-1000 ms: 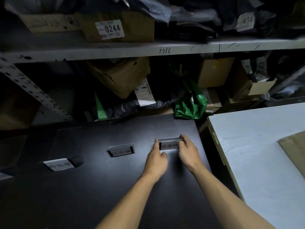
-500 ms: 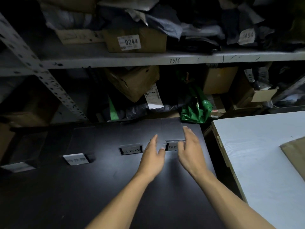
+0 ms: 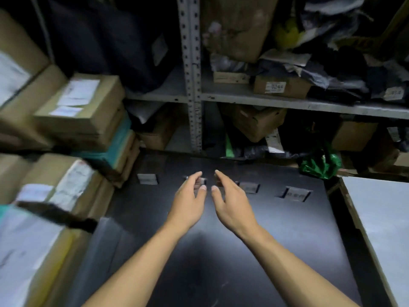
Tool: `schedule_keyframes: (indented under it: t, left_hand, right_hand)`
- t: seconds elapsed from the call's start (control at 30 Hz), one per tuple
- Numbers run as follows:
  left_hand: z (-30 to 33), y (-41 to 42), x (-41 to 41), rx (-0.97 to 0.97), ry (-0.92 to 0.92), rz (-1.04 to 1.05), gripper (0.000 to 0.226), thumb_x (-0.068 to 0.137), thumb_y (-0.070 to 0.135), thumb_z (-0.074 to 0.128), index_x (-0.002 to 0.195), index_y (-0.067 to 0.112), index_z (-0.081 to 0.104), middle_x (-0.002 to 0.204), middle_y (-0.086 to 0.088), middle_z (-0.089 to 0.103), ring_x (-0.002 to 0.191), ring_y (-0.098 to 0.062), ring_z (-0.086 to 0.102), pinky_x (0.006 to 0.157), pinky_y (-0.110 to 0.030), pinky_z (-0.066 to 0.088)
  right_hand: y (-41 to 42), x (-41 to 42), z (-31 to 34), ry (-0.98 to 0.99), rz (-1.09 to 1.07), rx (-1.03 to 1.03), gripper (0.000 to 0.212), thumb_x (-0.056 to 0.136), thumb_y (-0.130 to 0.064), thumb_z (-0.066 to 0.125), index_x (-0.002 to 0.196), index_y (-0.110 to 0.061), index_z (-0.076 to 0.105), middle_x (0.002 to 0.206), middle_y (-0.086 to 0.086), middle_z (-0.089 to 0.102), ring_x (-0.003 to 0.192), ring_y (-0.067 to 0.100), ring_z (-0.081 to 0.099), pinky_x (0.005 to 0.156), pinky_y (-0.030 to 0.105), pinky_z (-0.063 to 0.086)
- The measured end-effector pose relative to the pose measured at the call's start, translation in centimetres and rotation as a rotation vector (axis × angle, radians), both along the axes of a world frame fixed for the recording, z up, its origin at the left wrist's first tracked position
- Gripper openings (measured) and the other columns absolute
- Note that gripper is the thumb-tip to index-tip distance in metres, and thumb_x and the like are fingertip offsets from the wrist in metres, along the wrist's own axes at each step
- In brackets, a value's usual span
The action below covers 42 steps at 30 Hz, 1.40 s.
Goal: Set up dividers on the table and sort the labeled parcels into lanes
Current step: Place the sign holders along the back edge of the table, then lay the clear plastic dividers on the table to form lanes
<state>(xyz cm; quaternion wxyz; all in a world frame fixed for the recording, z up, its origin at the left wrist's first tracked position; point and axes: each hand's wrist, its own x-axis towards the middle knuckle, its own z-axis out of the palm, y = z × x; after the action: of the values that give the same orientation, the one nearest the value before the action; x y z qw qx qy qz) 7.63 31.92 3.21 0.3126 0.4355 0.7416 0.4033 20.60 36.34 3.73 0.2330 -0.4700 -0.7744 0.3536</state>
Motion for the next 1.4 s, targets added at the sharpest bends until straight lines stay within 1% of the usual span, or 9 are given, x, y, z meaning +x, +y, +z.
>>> schedule_keyframes:
  t: [0.37,0.6,0.83,0.97,1.03,1.1,1.2,1.27,1.4]
  left_hand:
    - [-2.0,-24.0,-14.8,-0.158,0.311,0.075,0.044,0.098,0.023,0.049,0.142,0.02,0.044,0.145,0.0,0.045,0.134,-0.018,0.041,0.11,-0.031,0.032]
    - [-6.5,-30.7,-15.4,-0.439,0.148,0.087,0.071,0.1,0.021,0.046,0.155,0.009,0.002,0.163,-0.01,0.007,0.15,-0.024,0.011,0.12,-0.034,0.014]
    - [-8.2,-32.6,-15.6,-0.524,-0.063,0.112,0.049,0.1,0.027,0.035,0.148,0.036,0.03,0.135,-0.014,0.055,0.122,-0.031,0.054,0.101,-0.039,0.044]
    - [-7.6,-31.6,-15.2,-0.475,-0.194,0.182,0.04,0.087,0.055,0.036,0.124,0.048,0.053,0.11,-0.009,0.068,0.102,-0.026,0.064,0.092,-0.04,0.051]
    - [-7.3,-30.9,-14.6,-0.452,-0.202,0.204,0.062,0.073,0.071,0.029,0.115,0.041,0.063,0.105,-0.008,0.071,0.098,-0.025,0.066,0.089,-0.042,0.052]
    - [-7.1,-30.4,-14.2,-0.479,-0.194,0.188,0.075,0.066,0.072,0.024,0.12,0.034,0.061,0.11,-0.011,0.068,0.102,-0.029,0.064,0.089,-0.041,0.051]
    - [-7.2,-30.0,-14.3,-0.509,-0.011,0.055,0.04,0.092,0.041,0.035,0.131,0.037,0.045,0.118,-0.012,0.064,0.106,-0.031,0.062,0.087,-0.037,0.05]
    - [-7.4,-29.9,-14.7,-0.504,0.034,0.038,0.041,0.099,0.031,0.033,0.14,0.04,0.038,0.122,-0.014,0.062,0.109,-0.032,0.061,0.089,-0.037,0.049]
    - [-6.7,-29.2,-15.0,-0.481,0.138,0.113,0.048,0.103,0.03,0.031,0.151,0.036,0.025,0.126,-0.016,0.061,0.115,-0.036,0.058,0.092,-0.039,0.046]
  right_hand:
    - [-21.0,-16.4,-2.6,-0.057,0.093,-0.262,0.043,0.099,-0.029,0.047,0.139,-0.012,0.051,0.132,0.007,0.063,0.116,0.022,0.061,0.096,0.03,0.045]
    - [-26.9,-20.4,-6.5,-0.175,0.107,-0.593,0.054,0.098,-0.025,0.043,0.148,-0.009,0.037,0.139,0.013,0.056,0.126,0.027,0.054,0.107,0.036,0.042]
    - [-29.0,-21.1,-8.3,-0.133,0.083,-0.769,0.057,0.101,-0.027,0.039,0.154,-0.01,0.026,0.155,0.015,0.037,0.138,0.03,0.042,0.11,0.046,0.041]
    - [-29.1,-21.2,-8.2,-0.085,0.079,-0.75,0.054,0.1,-0.027,0.039,0.152,-0.013,0.034,0.154,0.014,0.04,0.14,0.029,0.04,0.115,0.045,0.035]
    - [-28.4,-21.1,-8.1,-0.099,0.058,-0.724,0.052,0.1,-0.027,0.039,0.149,-0.011,0.038,0.153,0.012,0.042,0.141,0.027,0.039,0.116,0.043,0.032]
    - [-27.7,-20.6,-8.1,-0.118,0.059,-0.693,0.046,0.1,-0.027,0.039,0.142,-0.008,0.046,0.147,0.013,0.049,0.136,0.028,0.045,0.114,0.042,0.035]
    - [-27.0,-20.0,-8.1,-0.087,0.055,-0.729,0.045,0.1,-0.028,0.039,0.14,-0.008,0.047,0.14,0.014,0.054,0.125,0.031,0.054,0.107,0.045,0.044]
    - [-26.6,-19.9,-8.0,-0.077,0.055,-0.765,0.049,0.101,-0.031,0.039,0.146,-0.012,0.041,0.143,0.013,0.051,0.123,0.03,0.056,0.103,0.046,0.048]
    - [-25.6,-19.8,-8.0,-0.118,0.082,-0.745,0.051,0.103,-0.033,0.037,0.151,-0.013,0.035,0.153,0.009,0.042,0.137,0.026,0.044,0.114,0.043,0.036]
